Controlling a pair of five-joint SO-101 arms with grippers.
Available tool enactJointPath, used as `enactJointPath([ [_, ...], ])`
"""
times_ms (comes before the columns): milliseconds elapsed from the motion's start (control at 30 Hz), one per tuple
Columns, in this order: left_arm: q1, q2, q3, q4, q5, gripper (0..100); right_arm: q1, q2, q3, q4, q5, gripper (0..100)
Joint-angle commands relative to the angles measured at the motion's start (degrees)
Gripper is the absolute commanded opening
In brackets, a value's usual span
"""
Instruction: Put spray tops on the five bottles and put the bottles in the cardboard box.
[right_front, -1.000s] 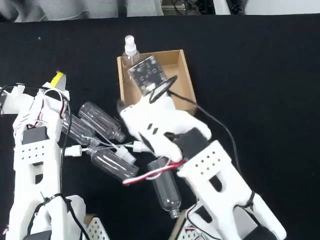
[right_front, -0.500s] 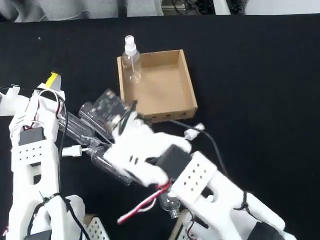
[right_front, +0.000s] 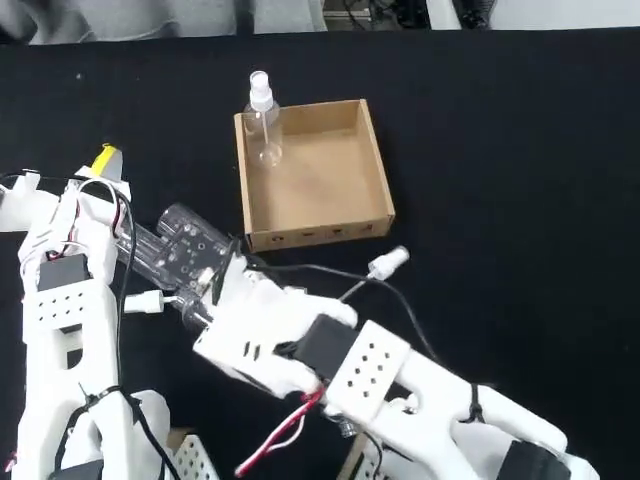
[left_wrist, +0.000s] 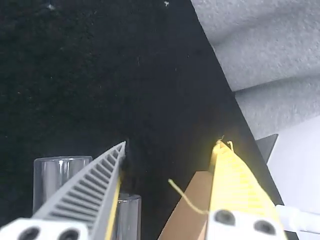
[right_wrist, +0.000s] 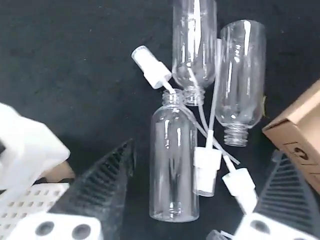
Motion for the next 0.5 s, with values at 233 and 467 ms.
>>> enactJointPath([
  [233, -3.47, -2.02, -1.63, -1.23, 0.09, 25, -1.76, 13.49, -0.66, -10.81, -0.09, 36.0],
  [467, -3.56, -2.02, -1.63, -1.23, 0.09, 25, -1.67, 22.11, -2.95, -13.89, -0.09, 36.0],
])
